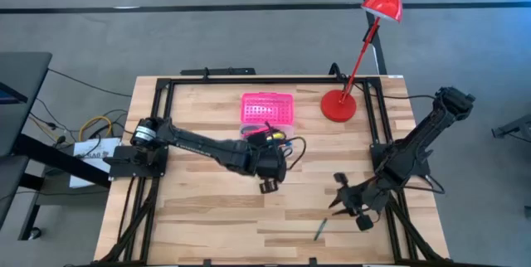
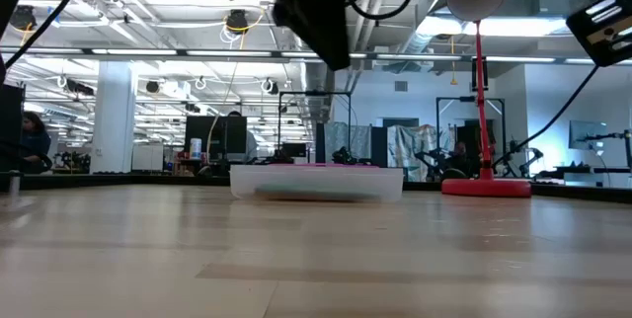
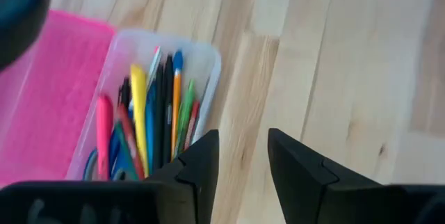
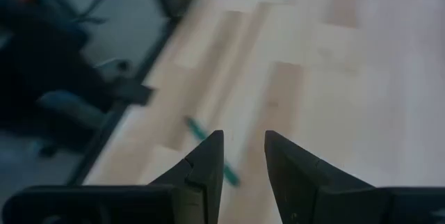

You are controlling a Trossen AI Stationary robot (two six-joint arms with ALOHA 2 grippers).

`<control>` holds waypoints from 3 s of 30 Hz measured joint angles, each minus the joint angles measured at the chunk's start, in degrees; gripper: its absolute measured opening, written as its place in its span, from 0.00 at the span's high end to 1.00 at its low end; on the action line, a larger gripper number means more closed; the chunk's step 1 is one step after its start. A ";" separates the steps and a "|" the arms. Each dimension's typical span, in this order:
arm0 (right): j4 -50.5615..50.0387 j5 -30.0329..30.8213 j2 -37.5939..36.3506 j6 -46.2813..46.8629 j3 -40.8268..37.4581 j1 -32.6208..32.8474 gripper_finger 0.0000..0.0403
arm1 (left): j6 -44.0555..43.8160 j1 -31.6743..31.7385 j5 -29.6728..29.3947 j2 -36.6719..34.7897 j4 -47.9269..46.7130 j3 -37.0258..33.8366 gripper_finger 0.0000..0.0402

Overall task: Pick & place school supplies into a supply box
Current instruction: Put the green crayon into the pink supply box

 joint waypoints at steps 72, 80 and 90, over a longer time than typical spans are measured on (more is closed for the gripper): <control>-7.03 -12.70 35.08 26.44 17.33 -7.01 0.99 | -35.90 -18.60 -23.23 0.31 -36.87 -3.78 0.71; -13.01 -8.89 35.28 26.24 20.21 -8.89 1.00 | -33.22 -17.86 -22.79 0.33 -36.37 -6.50 0.75; -14.67 -9.91 35.21 20.32 24.09 -13.02 1.00 | -43.86 -21.04 -19.52 0.11 -35.75 -14.49 0.81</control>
